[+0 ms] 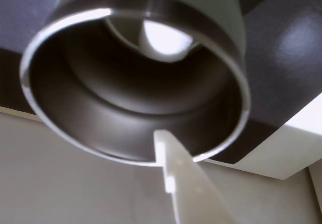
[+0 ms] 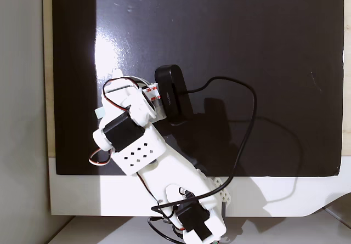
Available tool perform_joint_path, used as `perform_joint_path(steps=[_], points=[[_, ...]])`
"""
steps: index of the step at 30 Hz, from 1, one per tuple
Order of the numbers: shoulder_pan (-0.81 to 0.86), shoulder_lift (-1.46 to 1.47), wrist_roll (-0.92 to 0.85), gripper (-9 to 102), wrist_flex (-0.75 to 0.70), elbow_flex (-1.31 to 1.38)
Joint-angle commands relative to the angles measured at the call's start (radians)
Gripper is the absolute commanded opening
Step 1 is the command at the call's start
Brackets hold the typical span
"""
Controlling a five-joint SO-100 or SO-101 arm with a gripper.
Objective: Grasp a gauze and put it in the cup.
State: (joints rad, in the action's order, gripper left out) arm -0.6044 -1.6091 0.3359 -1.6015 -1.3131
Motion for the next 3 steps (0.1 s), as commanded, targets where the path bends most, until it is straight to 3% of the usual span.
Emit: perform_joint_path(steps=[1,3], points=[[0.0,-0.058,0.006,35,0.009,0.006],[0.002,-0.058,0.006,35,0.011,0.006]])
